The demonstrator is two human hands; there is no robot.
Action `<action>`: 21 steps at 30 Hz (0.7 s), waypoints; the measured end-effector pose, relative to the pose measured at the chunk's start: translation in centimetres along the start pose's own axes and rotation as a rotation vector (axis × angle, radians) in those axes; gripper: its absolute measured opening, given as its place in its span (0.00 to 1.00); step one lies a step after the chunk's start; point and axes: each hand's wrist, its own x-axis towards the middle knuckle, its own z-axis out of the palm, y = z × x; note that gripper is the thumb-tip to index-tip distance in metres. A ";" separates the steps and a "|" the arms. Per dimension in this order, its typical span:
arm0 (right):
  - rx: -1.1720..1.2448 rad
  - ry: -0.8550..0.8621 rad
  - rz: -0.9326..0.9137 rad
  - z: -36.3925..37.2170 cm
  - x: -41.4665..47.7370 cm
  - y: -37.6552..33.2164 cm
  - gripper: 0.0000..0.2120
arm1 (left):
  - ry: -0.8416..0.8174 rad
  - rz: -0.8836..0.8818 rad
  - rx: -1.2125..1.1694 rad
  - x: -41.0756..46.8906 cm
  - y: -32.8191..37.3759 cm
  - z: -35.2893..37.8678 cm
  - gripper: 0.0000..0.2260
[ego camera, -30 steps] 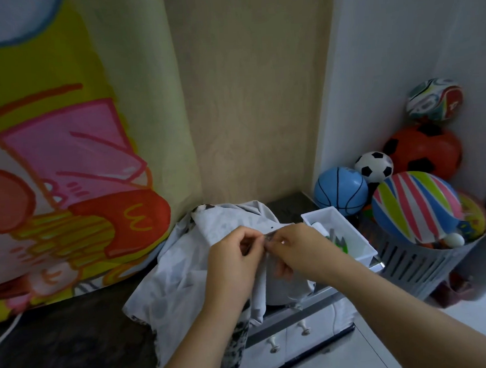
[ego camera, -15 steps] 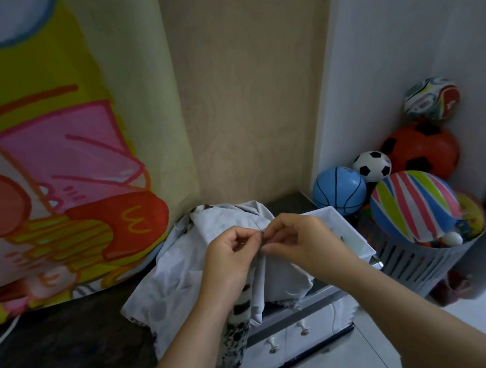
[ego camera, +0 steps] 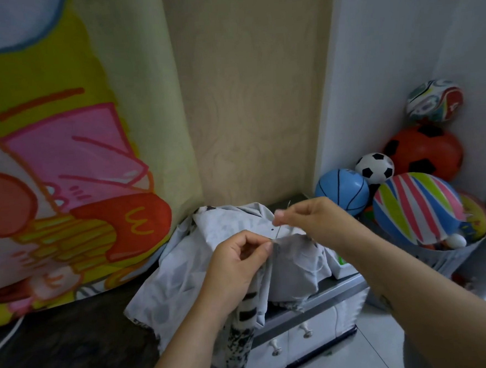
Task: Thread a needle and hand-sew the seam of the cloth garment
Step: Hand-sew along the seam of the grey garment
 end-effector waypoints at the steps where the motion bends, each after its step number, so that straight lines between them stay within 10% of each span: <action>1: 0.007 0.077 -0.018 -0.3 0.2 0.2 0.11 | 0.001 -0.009 -0.005 0.0 0.0 -0.1 0.06; 8: 1.005 0.066 0.163 -0.9 1.5 -0.1 0.16 | 0.004 0.000 -0.065 0.2 0.2 0.4 0.12; 14: -0.256 0.112 -0.341 0.4 2.0 1.3 0.16 | -0.008 0.021 -0.054 0.0 0.9 0.9 0.15; 21: -0.758 0.235 -0.267 -1.4 3.1 4.9 0.14 | 0.027 0.042 -0.093 -0.2 1.1 0.8 0.15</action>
